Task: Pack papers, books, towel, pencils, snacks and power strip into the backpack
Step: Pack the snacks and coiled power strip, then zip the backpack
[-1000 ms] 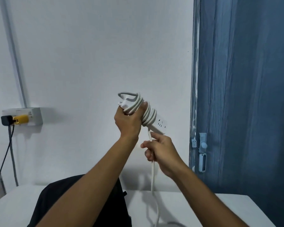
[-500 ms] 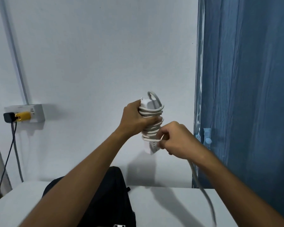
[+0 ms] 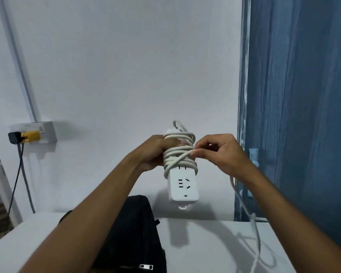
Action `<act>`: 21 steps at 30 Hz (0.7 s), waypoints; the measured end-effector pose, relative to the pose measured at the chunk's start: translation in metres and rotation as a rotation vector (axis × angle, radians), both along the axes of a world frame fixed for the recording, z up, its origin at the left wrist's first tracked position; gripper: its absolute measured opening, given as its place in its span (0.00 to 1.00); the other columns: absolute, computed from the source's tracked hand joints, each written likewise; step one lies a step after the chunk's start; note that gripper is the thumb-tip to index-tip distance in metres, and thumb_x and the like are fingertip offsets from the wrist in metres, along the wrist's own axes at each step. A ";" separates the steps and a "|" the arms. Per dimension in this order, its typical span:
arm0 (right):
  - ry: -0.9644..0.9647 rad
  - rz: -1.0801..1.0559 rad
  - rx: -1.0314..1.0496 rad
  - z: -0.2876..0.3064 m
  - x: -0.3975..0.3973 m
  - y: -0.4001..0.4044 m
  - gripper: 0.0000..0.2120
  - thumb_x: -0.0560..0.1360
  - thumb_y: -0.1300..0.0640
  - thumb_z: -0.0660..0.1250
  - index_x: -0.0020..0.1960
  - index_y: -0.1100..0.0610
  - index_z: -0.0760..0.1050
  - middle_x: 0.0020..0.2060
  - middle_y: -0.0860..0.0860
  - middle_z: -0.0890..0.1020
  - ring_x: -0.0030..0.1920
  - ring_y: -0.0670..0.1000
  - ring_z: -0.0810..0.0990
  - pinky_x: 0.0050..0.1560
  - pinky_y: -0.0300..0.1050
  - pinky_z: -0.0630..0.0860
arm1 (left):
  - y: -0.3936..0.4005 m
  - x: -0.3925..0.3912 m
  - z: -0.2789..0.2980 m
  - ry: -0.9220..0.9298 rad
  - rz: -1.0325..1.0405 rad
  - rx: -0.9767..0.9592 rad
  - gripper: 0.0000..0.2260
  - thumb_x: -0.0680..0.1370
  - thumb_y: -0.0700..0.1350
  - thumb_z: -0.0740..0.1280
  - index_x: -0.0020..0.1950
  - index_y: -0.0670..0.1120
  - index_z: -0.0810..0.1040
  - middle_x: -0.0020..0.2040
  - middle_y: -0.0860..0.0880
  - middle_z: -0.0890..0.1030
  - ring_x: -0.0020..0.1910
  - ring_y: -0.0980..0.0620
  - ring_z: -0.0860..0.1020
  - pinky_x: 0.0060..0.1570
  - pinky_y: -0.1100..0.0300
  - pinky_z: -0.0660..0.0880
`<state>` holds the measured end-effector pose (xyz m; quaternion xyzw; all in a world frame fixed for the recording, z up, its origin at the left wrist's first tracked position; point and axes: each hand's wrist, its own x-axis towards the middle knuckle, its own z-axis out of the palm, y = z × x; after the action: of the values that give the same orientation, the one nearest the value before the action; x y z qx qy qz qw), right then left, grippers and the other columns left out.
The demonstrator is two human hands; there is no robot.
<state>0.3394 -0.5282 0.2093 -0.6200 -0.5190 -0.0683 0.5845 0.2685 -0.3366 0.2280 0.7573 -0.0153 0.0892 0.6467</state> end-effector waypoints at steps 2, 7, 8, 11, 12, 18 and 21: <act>0.095 0.032 0.107 -0.007 0.003 0.005 0.04 0.70 0.67 0.72 0.44 0.62 0.82 0.29 0.48 0.82 0.24 0.41 0.70 0.28 0.31 0.67 | -0.002 0.001 -0.004 0.025 -0.071 -0.200 0.14 0.72 0.45 0.70 0.55 0.41 0.80 0.49 0.41 0.81 0.45 0.45 0.80 0.49 0.52 0.76; 0.202 -0.040 0.344 -0.027 0.005 0.019 0.07 0.74 0.66 0.69 0.46 0.57 0.81 0.37 0.50 0.84 0.33 0.49 0.78 0.32 0.42 0.75 | -0.011 0.004 -0.007 -0.054 -0.063 -0.540 0.11 0.76 0.45 0.68 0.56 0.43 0.78 0.51 0.41 0.80 0.50 0.45 0.80 0.52 0.50 0.77; 0.226 -0.053 0.378 -0.033 0.004 0.023 0.10 0.73 0.69 0.68 0.46 0.55 0.81 0.38 0.47 0.85 0.37 0.47 0.81 0.37 0.40 0.77 | -0.015 0.004 -0.006 -0.079 -0.018 -0.571 0.10 0.76 0.45 0.69 0.55 0.43 0.79 0.51 0.42 0.81 0.50 0.45 0.80 0.53 0.50 0.78; 0.363 -0.069 0.415 -0.051 0.002 0.038 0.19 0.72 0.77 0.60 0.43 0.55 0.79 0.31 0.47 0.83 0.30 0.43 0.78 0.30 0.37 0.74 | -0.024 0.005 -0.005 -0.165 0.108 -0.730 0.06 0.75 0.44 0.69 0.50 0.44 0.80 0.46 0.43 0.83 0.45 0.47 0.83 0.50 0.50 0.79; 0.403 -0.100 0.397 -0.055 0.001 0.041 0.20 0.73 0.78 0.57 0.41 0.56 0.78 0.29 0.50 0.80 0.26 0.44 0.74 0.27 0.39 0.70 | -0.025 0.006 -0.006 -0.186 0.148 -0.770 0.06 0.74 0.44 0.70 0.49 0.44 0.81 0.46 0.43 0.84 0.45 0.47 0.83 0.49 0.50 0.79; 0.654 -0.050 0.209 -0.073 -0.027 0.053 0.14 0.80 0.67 0.58 0.56 0.50 0.73 0.35 0.56 0.79 0.22 0.48 0.71 0.21 0.39 0.65 | -0.020 0.016 -0.009 -0.334 0.471 -0.848 0.16 0.70 0.42 0.75 0.56 0.41 0.80 0.52 0.41 0.84 0.45 0.46 0.84 0.39 0.51 0.80; 0.609 -0.047 0.101 -0.079 -0.040 0.055 0.17 0.80 0.65 0.57 0.61 0.46 0.71 0.35 0.53 0.79 0.23 0.48 0.69 0.23 0.38 0.64 | -0.016 0.017 -0.007 -0.438 0.646 -0.717 0.15 0.70 0.42 0.76 0.55 0.42 0.81 0.46 0.43 0.84 0.42 0.47 0.83 0.39 0.51 0.81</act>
<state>0.2996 -0.4730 0.1305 -0.5940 -0.3014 0.0812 0.7415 0.2851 -0.3527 0.2214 0.4184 0.1156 0.4398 0.7863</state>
